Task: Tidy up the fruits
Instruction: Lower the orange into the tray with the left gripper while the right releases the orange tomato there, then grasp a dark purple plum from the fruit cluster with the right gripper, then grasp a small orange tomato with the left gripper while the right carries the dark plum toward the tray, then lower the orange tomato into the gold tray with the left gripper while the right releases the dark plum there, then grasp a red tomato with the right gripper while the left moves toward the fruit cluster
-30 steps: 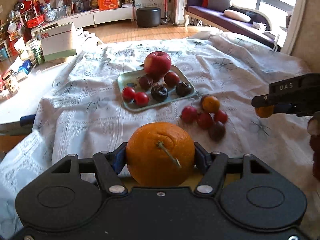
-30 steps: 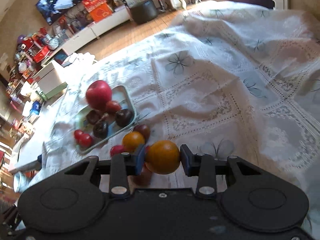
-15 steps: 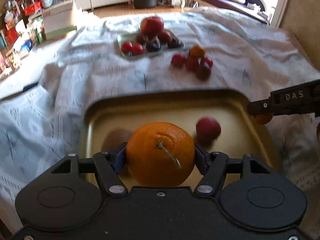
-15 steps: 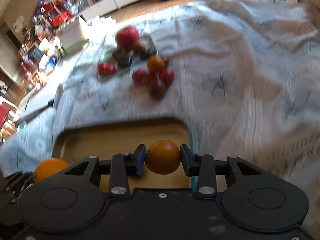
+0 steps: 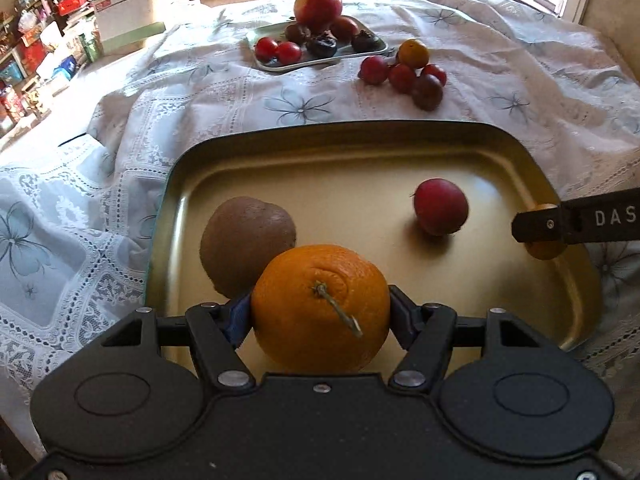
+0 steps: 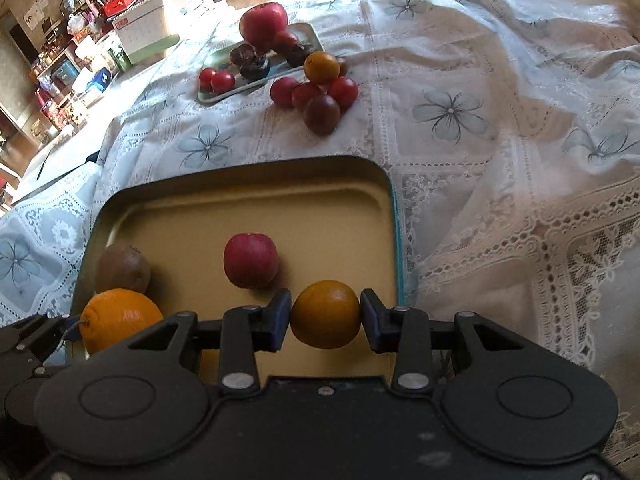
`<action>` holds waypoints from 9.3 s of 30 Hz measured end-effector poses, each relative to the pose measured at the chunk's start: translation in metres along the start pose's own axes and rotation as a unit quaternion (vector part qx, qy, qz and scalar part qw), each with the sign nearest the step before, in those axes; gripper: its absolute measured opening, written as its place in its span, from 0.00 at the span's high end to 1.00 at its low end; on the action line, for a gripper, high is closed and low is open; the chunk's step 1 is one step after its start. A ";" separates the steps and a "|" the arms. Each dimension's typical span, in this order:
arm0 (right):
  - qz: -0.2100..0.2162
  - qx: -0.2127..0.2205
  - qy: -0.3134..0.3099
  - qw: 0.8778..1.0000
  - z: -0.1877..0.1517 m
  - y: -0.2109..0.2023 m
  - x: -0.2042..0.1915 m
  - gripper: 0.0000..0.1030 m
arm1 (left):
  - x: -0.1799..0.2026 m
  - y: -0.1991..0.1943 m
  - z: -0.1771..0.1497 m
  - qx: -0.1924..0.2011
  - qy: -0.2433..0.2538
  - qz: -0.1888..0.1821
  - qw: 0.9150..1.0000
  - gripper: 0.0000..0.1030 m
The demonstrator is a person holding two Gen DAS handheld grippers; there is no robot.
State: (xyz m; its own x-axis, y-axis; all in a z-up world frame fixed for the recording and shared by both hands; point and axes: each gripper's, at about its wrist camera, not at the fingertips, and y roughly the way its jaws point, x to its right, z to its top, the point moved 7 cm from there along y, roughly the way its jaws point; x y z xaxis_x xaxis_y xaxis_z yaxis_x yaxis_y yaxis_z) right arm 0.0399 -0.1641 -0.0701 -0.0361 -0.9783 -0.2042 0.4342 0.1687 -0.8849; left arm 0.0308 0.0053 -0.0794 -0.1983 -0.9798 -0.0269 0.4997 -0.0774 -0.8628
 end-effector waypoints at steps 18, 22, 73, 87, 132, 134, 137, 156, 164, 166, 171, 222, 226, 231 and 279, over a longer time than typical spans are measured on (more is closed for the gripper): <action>0.000 -0.017 -0.008 1.000 -0.005 0.007 -0.004 0.62 | -0.001 -0.018 0.004 0.030 0.001 0.025 0.999 0.32; 0.000 -0.023 -0.008 1.000 -0.006 0.010 -0.004 0.62 | -0.006 -0.026 0.010 0.048 -0.005 0.033 0.998 0.33; 0.006 0.021 0.013 1.000 0.023 -0.013 0.007 0.60 | -0.016 -0.032 0.054 0.062 -0.033 0.010 0.998 0.33; -0.037 0.054 0.020 0.998 0.088 0.007 0.020 0.57 | -0.009 -0.002 0.131 0.070 -0.013 0.019 0.997 0.33; -0.056 0.025 0.068 0.996 0.158 0.083 0.067 0.64 | 0.046 0.084 0.219 0.023 -0.001 -0.036 0.999 0.34; -0.055 0.025 0.070 0.996 0.157 0.083 0.069 0.64 | 0.058 0.085 0.224 0.026 0.006 -0.054 0.998 0.34; -0.052 0.028 0.072 0.996 0.157 0.080 0.069 0.64 | 0.074 0.091 0.231 0.023 0.020 -0.066 0.997 0.34; -0.043 0.035 0.084 0.995 0.154 0.075 0.072 0.64 | 0.089 0.130 0.235 0.001 0.015 -0.019 1.000 0.56; -0.026 0.058 0.082 0.995 0.149 0.052 0.065 0.64 | 0.060 0.054 0.219 0.038 0.027 -0.033 0.998 0.56; -0.013 0.064 0.081 0.995 0.142 0.039 0.060 0.64 | 0.053 0.035 0.209 0.044 0.029 -0.031 0.998 0.56; 0.011 0.073 0.068 0.995 0.120 0.010 0.042 0.64 | 0.038 -0.001 0.172 0.057 0.026 -0.038 0.997 0.56; -0.001 0.053 -0.003 0.999 0.032 -0.004 -0.001 0.63 | 0.018 0.015 0.050 0.015 -0.031 0.017 0.999 0.51; 0.000 0.050 -0.003 0.999 0.031 -0.002 -0.001 0.63 | 0.018 0.013 0.049 0.017 -0.029 0.019 0.999 0.51; 0.000 0.047 -0.003 0.999 0.031 -0.001 -0.001 0.63 | 0.019 0.014 0.047 0.013 -0.030 0.018 0.999 0.51; -0.018 0.025 0.029 0.999 0.170 0.063 0.017 0.62 | 0.002 0.060 0.175 0.029 -0.006 0.026 0.999 0.51</action>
State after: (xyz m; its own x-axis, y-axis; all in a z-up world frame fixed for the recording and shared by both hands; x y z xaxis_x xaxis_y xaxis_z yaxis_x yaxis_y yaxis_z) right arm 0.2199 -0.1907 -0.0580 -0.1040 -0.9749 -0.1969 0.4752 0.1252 -0.8709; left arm 0.2075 -0.0337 -0.0425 -0.1602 -0.9849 -0.0652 0.5570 -0.0357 -0.8297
